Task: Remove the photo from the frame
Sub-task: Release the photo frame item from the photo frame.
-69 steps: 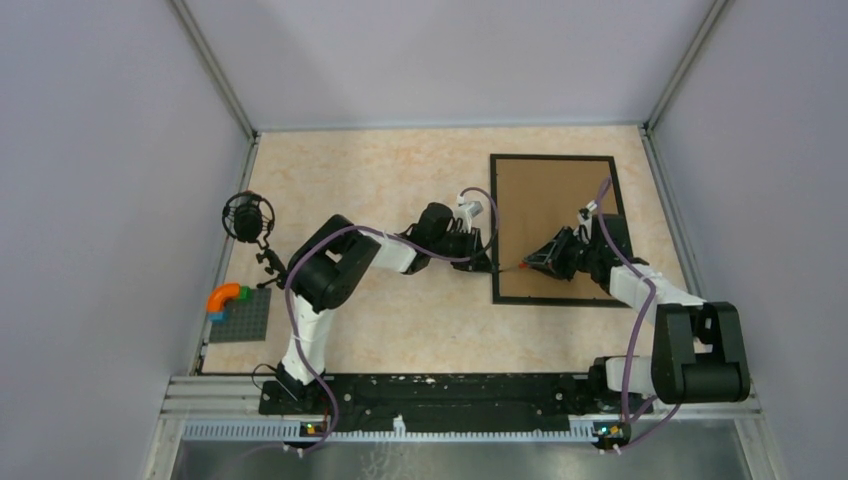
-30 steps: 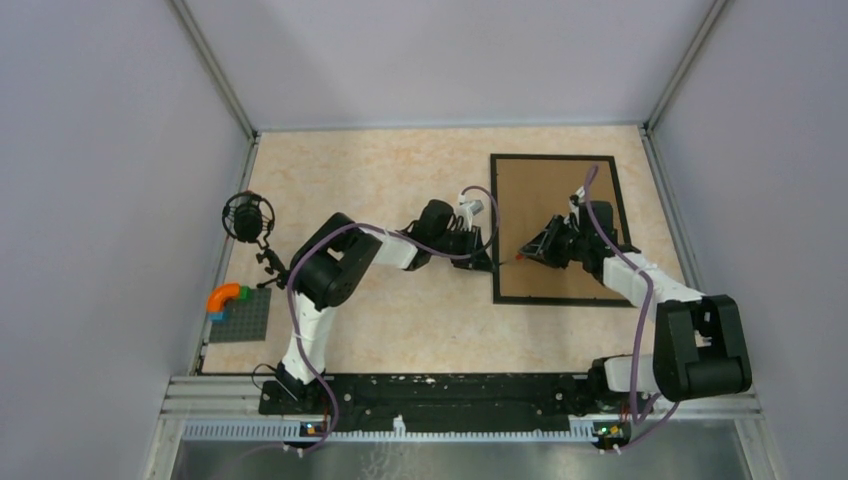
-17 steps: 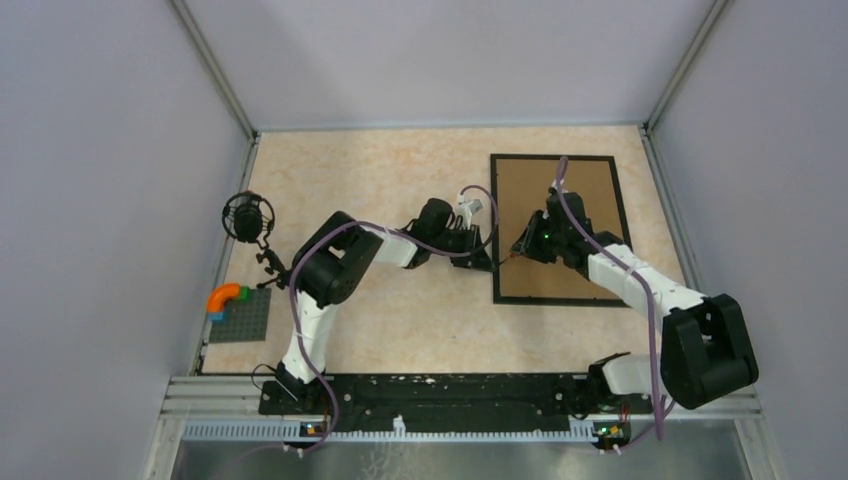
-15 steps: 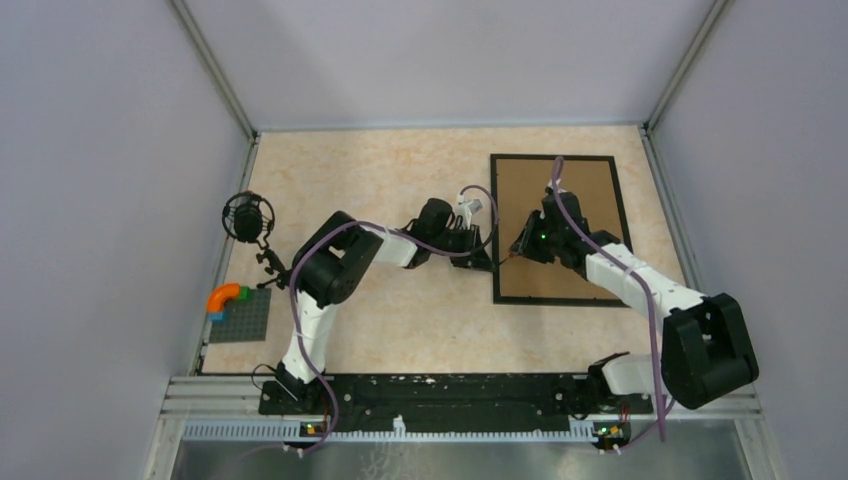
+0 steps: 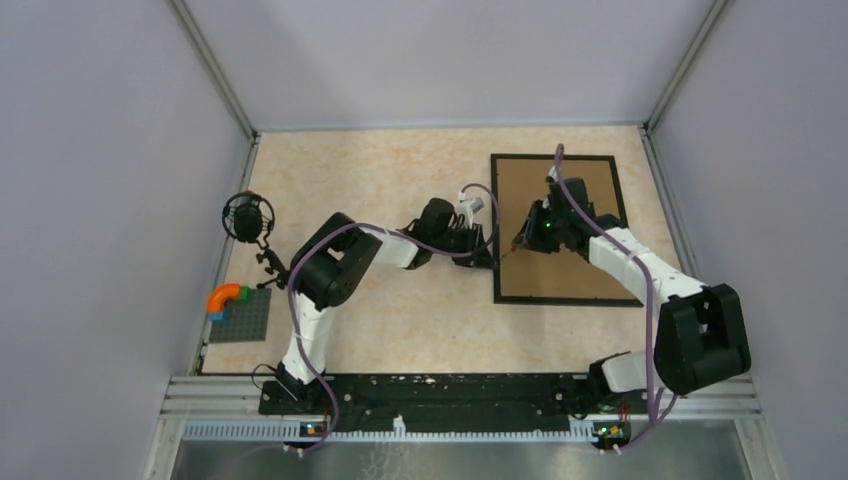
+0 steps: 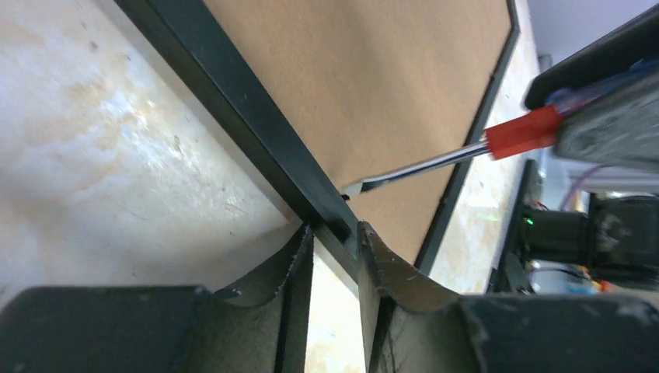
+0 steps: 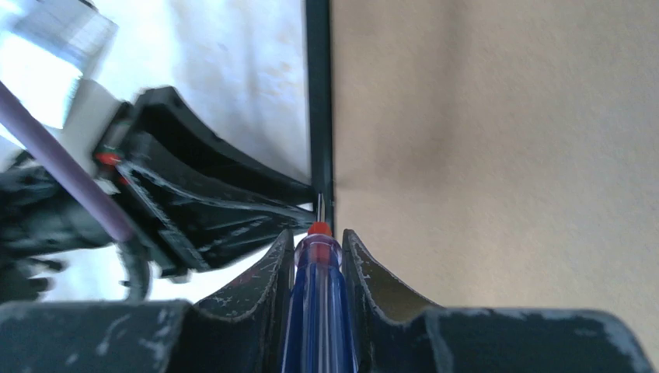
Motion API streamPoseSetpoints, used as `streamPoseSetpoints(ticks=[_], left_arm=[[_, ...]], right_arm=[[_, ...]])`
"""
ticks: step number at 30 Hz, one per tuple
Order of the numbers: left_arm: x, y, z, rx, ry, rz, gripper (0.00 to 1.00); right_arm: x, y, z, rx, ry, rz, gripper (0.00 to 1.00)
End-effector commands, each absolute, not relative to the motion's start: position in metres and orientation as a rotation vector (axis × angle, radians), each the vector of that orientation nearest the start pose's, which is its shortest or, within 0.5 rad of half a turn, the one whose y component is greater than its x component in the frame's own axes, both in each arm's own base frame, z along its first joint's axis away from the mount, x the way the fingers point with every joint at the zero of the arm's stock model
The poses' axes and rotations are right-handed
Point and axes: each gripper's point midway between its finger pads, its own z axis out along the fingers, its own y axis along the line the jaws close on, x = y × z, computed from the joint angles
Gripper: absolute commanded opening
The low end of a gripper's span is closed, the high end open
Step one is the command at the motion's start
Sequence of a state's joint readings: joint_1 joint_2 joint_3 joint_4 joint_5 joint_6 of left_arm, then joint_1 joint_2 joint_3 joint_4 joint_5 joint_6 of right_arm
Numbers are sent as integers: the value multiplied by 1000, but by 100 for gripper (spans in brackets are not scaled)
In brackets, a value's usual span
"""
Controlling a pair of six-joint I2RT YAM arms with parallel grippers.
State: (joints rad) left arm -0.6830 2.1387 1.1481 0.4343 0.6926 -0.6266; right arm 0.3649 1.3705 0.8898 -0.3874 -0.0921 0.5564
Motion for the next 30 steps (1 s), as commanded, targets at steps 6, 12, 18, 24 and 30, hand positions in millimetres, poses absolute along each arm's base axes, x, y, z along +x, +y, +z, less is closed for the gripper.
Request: streamPoseSetpoints(ticks=[6, 12, 18, 24, 30], left_arm=[[357, -406, 68, 569, 2166, -1105, 53], [391, -418, 56, 570, 2160, -1076, 53], [405, -423, 47, 578, 2154, -1095, 53], [399, -419, 29, 540, 2182, -1143, 48], [396, -411, 16, 528, 2184, -1198, 35]], right_arm=[[366, 168, 204, 102, 2200, 828, 0], [413, 148, 177, 262, 2216, 861, 0], [434, 125, 159, 344, 2231, 919, 0], [435, 120, 135, 398, 2256, 966, 0], [439, 121, 119, 416, 2272, 1015, 0]])
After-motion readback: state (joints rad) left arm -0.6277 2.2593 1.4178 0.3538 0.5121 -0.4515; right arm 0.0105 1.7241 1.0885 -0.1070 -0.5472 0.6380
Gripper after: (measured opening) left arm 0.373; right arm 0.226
